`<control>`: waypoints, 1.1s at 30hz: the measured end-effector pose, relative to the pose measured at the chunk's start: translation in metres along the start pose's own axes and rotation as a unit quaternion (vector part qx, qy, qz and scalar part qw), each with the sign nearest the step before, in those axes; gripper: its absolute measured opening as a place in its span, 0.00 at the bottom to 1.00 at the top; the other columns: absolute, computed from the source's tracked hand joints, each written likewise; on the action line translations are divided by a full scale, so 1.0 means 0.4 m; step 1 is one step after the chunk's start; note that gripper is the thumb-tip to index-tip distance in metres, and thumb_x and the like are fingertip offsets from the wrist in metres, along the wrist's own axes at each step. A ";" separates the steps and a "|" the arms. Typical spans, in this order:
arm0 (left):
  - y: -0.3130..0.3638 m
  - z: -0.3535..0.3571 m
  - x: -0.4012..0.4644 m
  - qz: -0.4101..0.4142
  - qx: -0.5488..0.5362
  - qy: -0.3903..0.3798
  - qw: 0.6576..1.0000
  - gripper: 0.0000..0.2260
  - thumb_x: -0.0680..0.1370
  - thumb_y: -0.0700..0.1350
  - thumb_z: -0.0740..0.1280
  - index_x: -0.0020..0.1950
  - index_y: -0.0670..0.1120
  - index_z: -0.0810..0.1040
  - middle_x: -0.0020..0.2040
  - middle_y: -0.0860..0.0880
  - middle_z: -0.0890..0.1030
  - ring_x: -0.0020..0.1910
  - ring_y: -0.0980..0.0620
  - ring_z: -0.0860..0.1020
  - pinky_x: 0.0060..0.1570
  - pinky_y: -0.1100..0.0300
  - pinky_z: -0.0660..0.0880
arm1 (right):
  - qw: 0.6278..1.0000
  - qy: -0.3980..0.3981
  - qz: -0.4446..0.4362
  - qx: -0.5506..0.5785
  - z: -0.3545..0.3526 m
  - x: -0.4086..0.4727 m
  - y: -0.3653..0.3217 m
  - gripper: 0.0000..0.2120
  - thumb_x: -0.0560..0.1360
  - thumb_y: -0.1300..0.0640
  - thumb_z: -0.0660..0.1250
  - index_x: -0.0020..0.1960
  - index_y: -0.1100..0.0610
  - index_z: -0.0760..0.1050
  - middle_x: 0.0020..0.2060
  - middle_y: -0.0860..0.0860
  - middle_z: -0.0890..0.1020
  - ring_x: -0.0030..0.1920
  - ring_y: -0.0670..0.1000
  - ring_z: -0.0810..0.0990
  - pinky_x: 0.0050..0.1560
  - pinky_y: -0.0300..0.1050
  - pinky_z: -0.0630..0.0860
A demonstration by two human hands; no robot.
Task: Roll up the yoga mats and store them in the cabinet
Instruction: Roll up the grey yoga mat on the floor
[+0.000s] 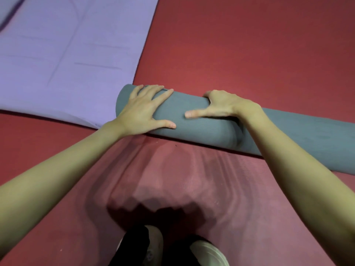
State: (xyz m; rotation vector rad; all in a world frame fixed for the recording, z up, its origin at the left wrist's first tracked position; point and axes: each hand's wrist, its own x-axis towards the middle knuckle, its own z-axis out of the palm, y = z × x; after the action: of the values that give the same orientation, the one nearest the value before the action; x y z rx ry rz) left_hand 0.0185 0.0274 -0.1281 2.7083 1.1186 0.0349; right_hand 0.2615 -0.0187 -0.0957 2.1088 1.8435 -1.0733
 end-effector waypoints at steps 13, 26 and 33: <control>-0.045 -0.066 -0.093 -0.294 -0.216 -0.022 0.931 0.48 0.56 0.52 0.84 0.69 0.42 0.64 0.62 0.46 0.73 0.59 0.48 0.72 0.54 0.58 0.68 | 0.981 0.114 -0.068 -0.139 0.109 -0.058 -0.057 0.58 0.45 0.27 0.76 0.67 0.54 0.63 0.59 0.54 0.73 0.60 0.61 0.73 0.59 0.57 0.68; -0.169 -0.290 -0.175 -0.269 -0.221 0.094 0.933 0.51 0.45 0.66 0.75 0.64 0.46 0.70 0.57 0.51 0.77 0.56 0.49 0.76 0.57 0.52 0.73 | 0.964 0.214 -0.089 -0.129 0.043 -0.070 -0.269 0.63 0.48 0.28 0.76 0.73 0.53 0.56 0.62 0.57 0.70 0.60 0.63 0.70 0.60 0.57 0.66; -0.392 -0.301 -0.270 -0.250 -0.274 0.162 0.915 0.47 0.48 0.65 0.74 0.64 0.49 0.72 0.56 0.53 0.79 0.55 0.53 0.76 0.56 0.57 0.72 | 0.963 0.197 -0.075 -0.168 0.062 0.021 -0.508 0.61 0.50 0.29 0.77 0.74 0.50 0.53 0.62 0.59 0.69 0.59 0.64 0.71 0.58 0.57 0.67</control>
State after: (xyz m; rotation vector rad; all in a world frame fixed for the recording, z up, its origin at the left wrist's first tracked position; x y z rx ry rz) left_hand -0.1796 0.0822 -0.0360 1.9078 1.5768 0.6335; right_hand 0.0662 0.0231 -0.0500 2.1092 2.1975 -0.3299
